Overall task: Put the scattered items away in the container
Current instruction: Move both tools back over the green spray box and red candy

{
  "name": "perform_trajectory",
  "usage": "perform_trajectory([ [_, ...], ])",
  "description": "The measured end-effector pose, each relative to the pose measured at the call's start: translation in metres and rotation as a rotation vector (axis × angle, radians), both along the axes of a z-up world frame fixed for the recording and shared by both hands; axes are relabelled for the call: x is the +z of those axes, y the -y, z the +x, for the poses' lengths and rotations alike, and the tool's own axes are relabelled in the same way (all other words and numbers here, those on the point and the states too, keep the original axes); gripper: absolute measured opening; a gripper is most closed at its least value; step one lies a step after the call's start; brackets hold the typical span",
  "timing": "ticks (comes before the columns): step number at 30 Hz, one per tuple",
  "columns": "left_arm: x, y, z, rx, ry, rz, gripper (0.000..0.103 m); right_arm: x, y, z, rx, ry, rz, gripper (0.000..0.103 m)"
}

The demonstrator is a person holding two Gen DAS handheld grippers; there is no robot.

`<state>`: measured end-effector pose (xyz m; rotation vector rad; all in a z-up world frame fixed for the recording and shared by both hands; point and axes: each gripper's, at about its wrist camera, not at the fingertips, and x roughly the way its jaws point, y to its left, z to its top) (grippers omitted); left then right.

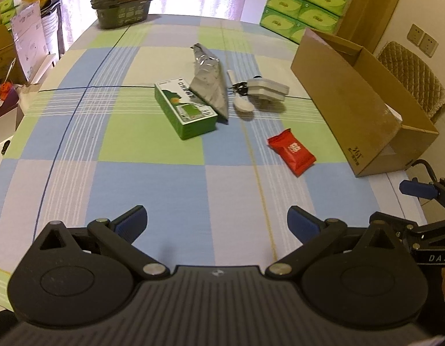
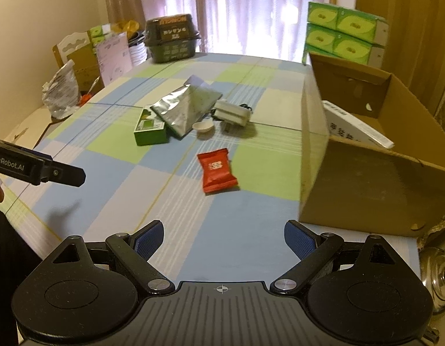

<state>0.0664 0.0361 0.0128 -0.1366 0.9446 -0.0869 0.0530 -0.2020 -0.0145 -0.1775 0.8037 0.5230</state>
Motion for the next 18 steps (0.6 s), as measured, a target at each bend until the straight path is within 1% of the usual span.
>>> perform_trajectory([
  [4, -0.001, -0.005, 0.006, -0.002, 0.020, -0.003, 0.101, -0.004, -0.007, 0.006, 0.018, -0.005, -0.002, 0.095],
  [7, -0.002, -0.005, 0.012, -0.010, 0.029, 0.020, 0.101, -0.009, -0.014, 0.012, 0.025, -0.005, -0.022, 0.095],
  [18, -0.014, -0.015, 0.043, -0.003, 0.010, 0.034, 0.101, -0.028, -0.039, 0.039, 0.067, 0.003, -0.044, 0.095],
])
